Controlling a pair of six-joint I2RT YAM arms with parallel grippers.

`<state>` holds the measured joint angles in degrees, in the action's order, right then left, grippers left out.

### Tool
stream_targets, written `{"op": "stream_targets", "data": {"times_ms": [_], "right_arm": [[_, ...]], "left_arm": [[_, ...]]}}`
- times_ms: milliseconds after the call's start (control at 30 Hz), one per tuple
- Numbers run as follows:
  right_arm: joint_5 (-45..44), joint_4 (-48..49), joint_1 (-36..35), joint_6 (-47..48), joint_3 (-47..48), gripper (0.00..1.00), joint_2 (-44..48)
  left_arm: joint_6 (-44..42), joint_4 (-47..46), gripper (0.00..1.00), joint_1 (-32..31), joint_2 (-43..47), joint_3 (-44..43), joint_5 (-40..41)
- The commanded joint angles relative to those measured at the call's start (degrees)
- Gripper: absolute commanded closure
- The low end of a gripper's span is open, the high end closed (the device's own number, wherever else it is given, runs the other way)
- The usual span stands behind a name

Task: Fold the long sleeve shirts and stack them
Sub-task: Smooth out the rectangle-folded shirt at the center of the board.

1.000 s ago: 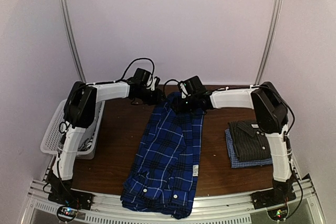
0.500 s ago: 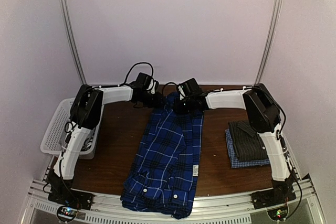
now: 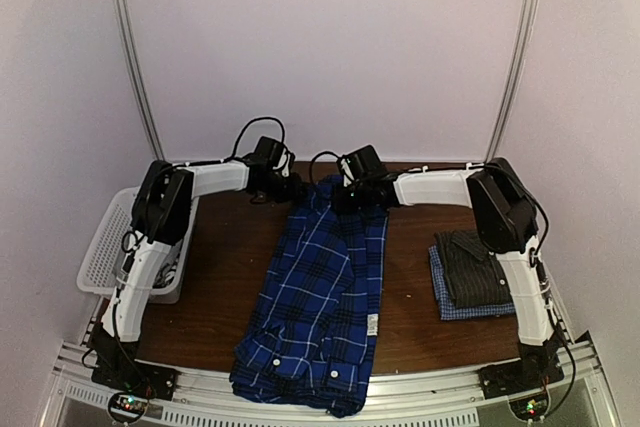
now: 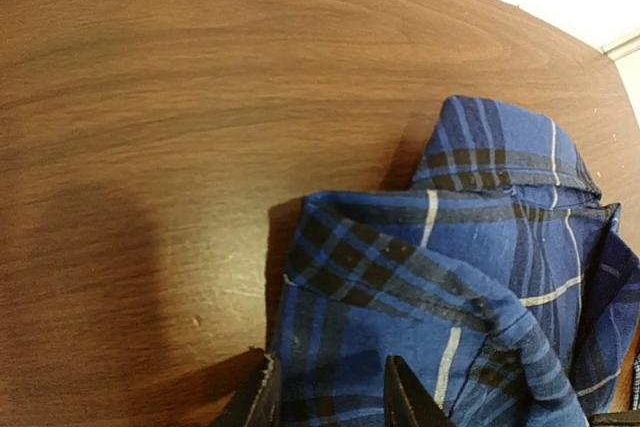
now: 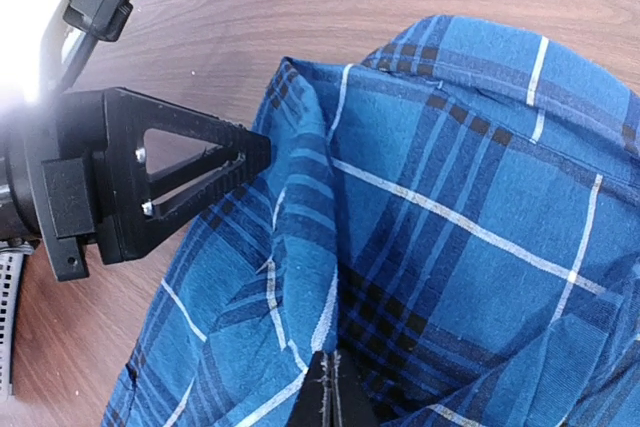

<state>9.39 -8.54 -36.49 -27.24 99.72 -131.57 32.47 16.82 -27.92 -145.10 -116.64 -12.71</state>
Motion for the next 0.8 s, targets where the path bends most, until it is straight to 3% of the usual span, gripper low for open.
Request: {"op": "stream_targets", "data": {"times_ms": [0, 67, 367, 767], "right_arm": [[0.56, 1.10, 0.29, -0.93, 1.53, 1.00, 0.92], [1.72, 1.05, 0.28, -0.91, 2.95, 0.98, -0.64], [0.58, -2.27, 0.79, 0.71, 4.94, 0.63, 1.18], [6.14, 3.06, 5.45, -1.34, -7.34, 0.65, 7.62]], "left_arm": [[-0.53, 1.96, 0.63, 0.85, -1.51, -1.94, 1.18], [-0.88, 2.42, 0.63, 0.85, -1.23, -2.62, 1.21], [-2.44, 2.53, 0.58, 0.79, 4.95, -2.31, -2.27], [-2.83, 1.31, 0.59, -3.44, 14.13, 4.45, -5.29]]}}
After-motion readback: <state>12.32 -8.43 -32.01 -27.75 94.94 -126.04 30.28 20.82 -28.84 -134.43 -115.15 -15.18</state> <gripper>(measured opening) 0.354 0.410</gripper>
